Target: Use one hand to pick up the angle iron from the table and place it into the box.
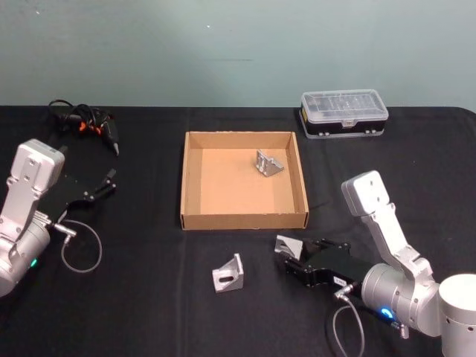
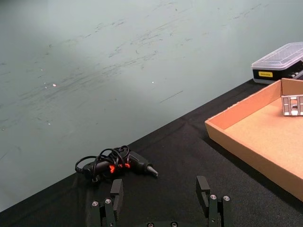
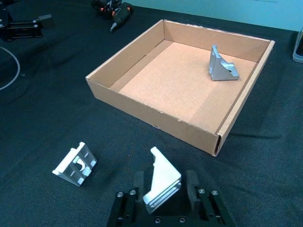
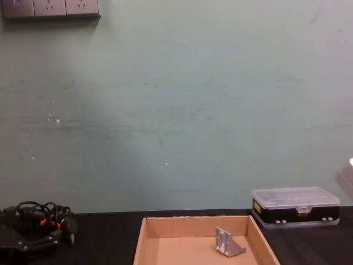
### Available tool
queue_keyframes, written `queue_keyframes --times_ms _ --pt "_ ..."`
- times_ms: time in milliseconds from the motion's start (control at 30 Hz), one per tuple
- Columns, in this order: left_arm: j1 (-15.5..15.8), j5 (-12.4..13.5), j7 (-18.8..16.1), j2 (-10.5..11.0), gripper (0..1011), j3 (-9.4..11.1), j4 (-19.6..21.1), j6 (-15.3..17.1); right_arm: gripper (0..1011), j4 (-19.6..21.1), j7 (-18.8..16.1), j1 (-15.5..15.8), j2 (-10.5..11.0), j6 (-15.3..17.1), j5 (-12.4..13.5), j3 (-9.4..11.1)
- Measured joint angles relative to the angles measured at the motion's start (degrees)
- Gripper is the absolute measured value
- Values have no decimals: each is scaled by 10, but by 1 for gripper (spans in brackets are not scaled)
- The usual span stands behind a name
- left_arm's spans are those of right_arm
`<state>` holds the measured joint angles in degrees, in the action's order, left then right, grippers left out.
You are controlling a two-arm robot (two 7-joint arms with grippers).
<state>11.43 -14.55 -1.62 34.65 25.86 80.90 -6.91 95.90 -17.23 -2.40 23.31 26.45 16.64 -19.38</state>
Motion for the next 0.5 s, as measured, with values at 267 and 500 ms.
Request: queue_keyframes --times_ms 267,500 --pt "0 0 0 0 1012 0 0 0 321 0 0 0 0 0 0 0" --pt "0 0 0 0 1011 0 0 0 261 0 0 0 0 0 0 0"
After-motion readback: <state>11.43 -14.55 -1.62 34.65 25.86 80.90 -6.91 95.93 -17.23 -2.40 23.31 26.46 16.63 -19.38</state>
